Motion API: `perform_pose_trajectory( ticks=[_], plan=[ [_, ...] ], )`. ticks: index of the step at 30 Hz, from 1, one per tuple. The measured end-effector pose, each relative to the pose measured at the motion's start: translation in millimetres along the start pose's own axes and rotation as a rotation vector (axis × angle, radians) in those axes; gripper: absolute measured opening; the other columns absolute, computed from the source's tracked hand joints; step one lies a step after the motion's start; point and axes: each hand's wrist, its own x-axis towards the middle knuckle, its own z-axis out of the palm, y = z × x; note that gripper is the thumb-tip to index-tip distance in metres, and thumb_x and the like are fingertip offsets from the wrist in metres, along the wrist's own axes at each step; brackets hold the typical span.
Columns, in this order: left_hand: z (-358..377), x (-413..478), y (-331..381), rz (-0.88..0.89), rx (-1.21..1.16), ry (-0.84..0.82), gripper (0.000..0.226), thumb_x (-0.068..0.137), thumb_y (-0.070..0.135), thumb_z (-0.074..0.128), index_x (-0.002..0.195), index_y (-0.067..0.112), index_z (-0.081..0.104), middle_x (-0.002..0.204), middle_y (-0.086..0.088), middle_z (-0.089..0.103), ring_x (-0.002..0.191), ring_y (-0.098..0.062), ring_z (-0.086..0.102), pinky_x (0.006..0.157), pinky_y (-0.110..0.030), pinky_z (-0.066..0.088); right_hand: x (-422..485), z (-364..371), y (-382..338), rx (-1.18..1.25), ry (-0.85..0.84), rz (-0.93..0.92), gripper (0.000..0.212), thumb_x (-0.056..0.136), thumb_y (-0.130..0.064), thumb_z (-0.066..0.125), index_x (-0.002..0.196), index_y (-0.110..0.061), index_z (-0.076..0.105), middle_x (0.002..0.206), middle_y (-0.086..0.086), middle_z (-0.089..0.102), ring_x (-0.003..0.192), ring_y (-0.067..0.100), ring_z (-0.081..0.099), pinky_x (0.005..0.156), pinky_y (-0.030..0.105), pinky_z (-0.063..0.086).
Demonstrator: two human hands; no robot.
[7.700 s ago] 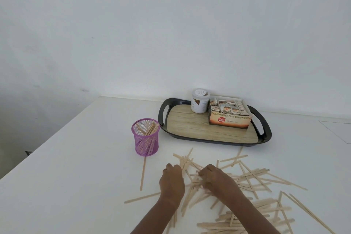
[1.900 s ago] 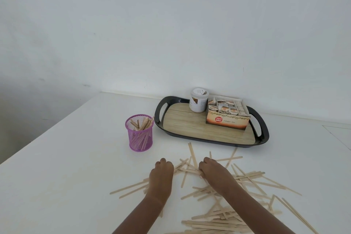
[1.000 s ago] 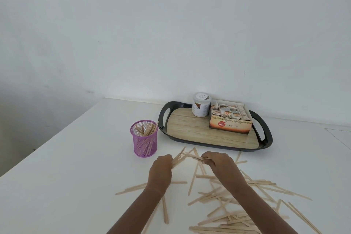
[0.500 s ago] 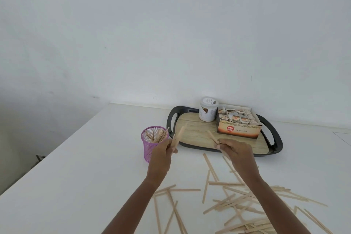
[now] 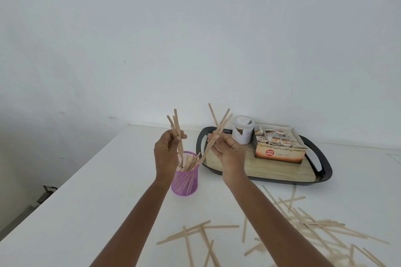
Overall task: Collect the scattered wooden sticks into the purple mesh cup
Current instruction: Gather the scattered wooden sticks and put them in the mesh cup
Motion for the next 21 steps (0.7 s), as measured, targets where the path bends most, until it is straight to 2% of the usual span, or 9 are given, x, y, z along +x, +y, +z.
perform_pose_trajectory(
  ticks=[3, 6, 8, 10, 13, 15, 17, 19, 21],
  plan=[
    [1.8, 2.9, -10.7, -0.012, 0.075, -0.012, 0.024, 0.090, -0.009, 0.043, 0.085, 0.009, 0.059, 0.085, -0.001, 0.064, 0.084, -0.023, 0.057, 0.073, -0.023, 0.045, 8.5, 12.9, 20.0, -0.019, 0.026, 0.024, 0.017, 0.087, 0.001, 0.054, 0.101, 0.006, 0.063, 0.062, -0.004, 0.072, 0.064, 0.004, 0.067, 0.066, 0.015, 0.056],
    [4.4, 3.3, -22.7, -0.039, 0.168, -0.031, 0.021, 0.090, -0.008, 0.043, 0.088, 0.002, 0.062, 0.088, -0.005, 0.064, 0.084, -0.022, 0.058, 0.070, -0.017, 0.043, 13.3, 19.5, 38.1, -0.081, 0.044, 0.036, 0.024, 0.086, 0.002, 0.055, 0.108, 0.011, 0.060, 0.079, 0.009, 0.068, 0.067, 0.006, 0.067, 0.065, 0.014, 0.056],
    [5.8, 2.8, -31.1, -0.067, 0.220, -0.049, 0.019, 0.090, -0.008, 0.044, 0.092, -0.003, 0.063, 0.087, -0.008, 0.065, 0.080, -0.022, 0.058, 0.065, -0.017, 0.042, 15.2, 21.7, 48.6, -0.117, 0.049, 0.049, 0.024, 0.085, 0.003, 0.056, 0.108, 0.011, 0.060, 0.089, 0.013, 0.067, 0.070, 0.011, 0.065, 0.066, 0.015, 0.056],
    [6.7, 2.6, -38.9, -0.098, 0.241, -0.082, 0.018, 0.090, -0.007, 0.044, 0.095, -0.004, 0.062, 0.089, -0.013, 0.066, 0.079, -0.024, 0.058, 0.063, -0.020, 0.042, 17.3, 22.6, 57.6, -0.135, 0.045, 0.066, 0.023, 0.084, 0.004, 0.057, 0.106, 0.010, 0.062, 0.092, 0.014, 0.066, 0.066, 0.009, 0.066, 0.064, 0.014, 0.056],
    [4.5, 4.3, -46.0, -0.134, 0.217, -0.116, 0.019, 0.091, -0.004, 0.046, 0.103, -0.002, 0.061, 0.095, -0.010, 0.066, 0.086, -0.020, 0.060, 0.065, -0.011, 0.045, 21.1, 22.4, 68.1, -0.197, 0.037, 0.083, 0.021, 0.084, 0.006, 0.057, 0.104, 0.010, 0.063, 0.091, 0.014, 0.067, 0.068, 0.012, 0.067, 0.067, 0.018, 0.057],
    [1.5, 5.8, -48.4, -0.145, 0.186, -0.144, 0.023, 0.091, -0.004, 0.048, 0.112, 0.000, 0.058, 0.099, -0.003, 0.062, 0.089, -0.016, 0.060, 0.066, -0.004, 0.048, 22.8, 21.4, 72.7, -0.300, 0.037, 0.080, 0.019, 0.083, 0.004, 0.059, 0.101, 0.007, 0.066, 0.090, 0.016, 0.067, 0.077, 0.023, 0.064, 0.076, 0.032, 0.055],
    [-0.6, 7.6, -49.0, -0.158, 0.136, -0.170, 0.024, 0.091, -0.003, 0.050, 0.114, 0.001, 0.056, 0.099, -0.002, 0.062, 0.090, -0.015, 0.060, 0.066, 0.002, 0.046, 22.5, 20.7, 74.6, -0.422, 0.019, 0.060, 0.017, 0.083, -0.001, 0.062, 0.098, 0.002, 0.069, 0.084, 0.013, 0.068, 0.079, 0.026, 0.062, 0.080, 0.041, 0.052],
    [-1.2, 10.3, -48.8, -0.161, 0.103, -0.180, 0.022, 0.090, -0.002, 0.052, 0.111, 0.001, 0.057, 0.100, -0.004, 0.064, 0.093, -0.017, 0.061, 0.069, -0.001, 0.048, 22.1, 20.0, 76.0, -0.536, -0.032, 0.029, 0.013, 0.084, -0.004, 0.062, 0.092, 0.000, 0.071, 0.068, 0.006, 0.065, 0.069, 0.022, 0.058, 0.071, 0.039, 0.049],
    [-0.4, 13.4, -48.3, -0.171, 0.069, -0.195, 0.020, 0.090, 0.001, 0.053, 0.110, 0.002, 0.057, 0.105, -0.008, 0.065, 0.099, -0.020, 0.061, 0.079, -0.011, 0.049, 22.4, 19.0, 77.7, -0.677, -0.094, -0.024, 0.014, 0.086, -0.005, 0.059, 0.086, 0.000, 0.072, 0.057, 0.003, 0.058, 0.057, 0.014, 0.049, 0.060, 0.030, 0.040]
  ],
)
